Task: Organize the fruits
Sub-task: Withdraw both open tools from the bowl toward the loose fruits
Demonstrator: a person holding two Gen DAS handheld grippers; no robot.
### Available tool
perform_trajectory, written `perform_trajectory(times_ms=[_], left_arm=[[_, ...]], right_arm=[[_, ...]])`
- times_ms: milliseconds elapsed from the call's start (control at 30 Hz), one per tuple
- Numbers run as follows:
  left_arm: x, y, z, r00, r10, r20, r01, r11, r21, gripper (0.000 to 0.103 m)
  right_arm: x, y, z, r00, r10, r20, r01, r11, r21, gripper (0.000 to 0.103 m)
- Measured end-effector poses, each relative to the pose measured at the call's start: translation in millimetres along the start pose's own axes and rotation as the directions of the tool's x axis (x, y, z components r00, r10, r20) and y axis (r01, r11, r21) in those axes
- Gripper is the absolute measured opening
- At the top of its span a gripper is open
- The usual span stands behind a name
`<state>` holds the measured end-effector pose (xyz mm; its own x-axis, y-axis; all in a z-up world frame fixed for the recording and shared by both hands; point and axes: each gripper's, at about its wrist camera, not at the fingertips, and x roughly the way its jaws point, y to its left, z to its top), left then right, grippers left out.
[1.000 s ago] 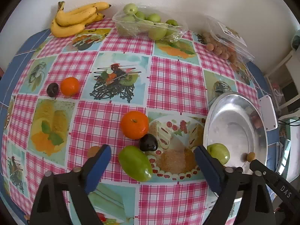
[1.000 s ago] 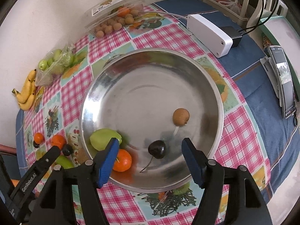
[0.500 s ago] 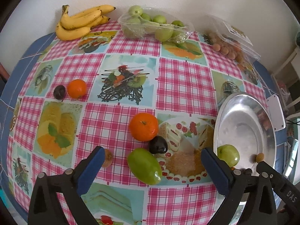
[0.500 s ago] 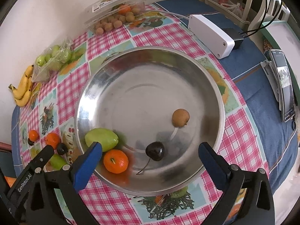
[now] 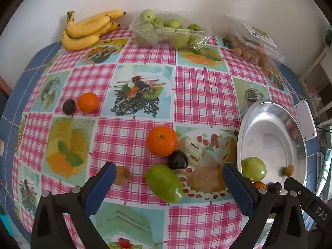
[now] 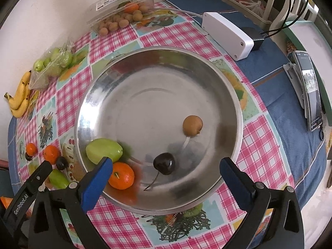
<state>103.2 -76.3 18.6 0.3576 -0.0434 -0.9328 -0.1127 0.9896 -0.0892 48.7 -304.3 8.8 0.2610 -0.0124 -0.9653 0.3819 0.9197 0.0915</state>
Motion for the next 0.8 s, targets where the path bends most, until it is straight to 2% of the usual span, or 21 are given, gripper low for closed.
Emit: perform_trajectory(times_ms=[133,400,433,633,800], left_arm=[[-4,6,1,1.0,0.007,0.009,-0.007,1.0,0.014,0.103],[-10,27,4,0.996,0.075,0.037,-0.078,0.994,0.079,0.103],[-11,32,5,0.996,0.081,0.039,-0.084,0.993,0.079,0.103],[-12,70,11,0.997,0.075,0.028,-0.076,0.997,0.015,0.103],[-20,109,16,0.992,0.115,0.043,-0.113,0.992,-0.053,0.103]], right_arm=[[-3,5,-2,1.0,0.015,0.003,-0.015,1.0,-0.007,0.102],[-6,30,-13,0.999,0.042,0.014,-0.041,0.998,-0.036,0.102],[-6,34,-15,0.998,0.057,0.036,-0.056,0.998,-0.027,0.102],[-7,70,-24,0.996,0.084,0.034,-0.081,0.993,-0.084,0.102],[-7,109,-31,0.993,0.117,0.019,-0.112,0.98,-0.165,0.102]])
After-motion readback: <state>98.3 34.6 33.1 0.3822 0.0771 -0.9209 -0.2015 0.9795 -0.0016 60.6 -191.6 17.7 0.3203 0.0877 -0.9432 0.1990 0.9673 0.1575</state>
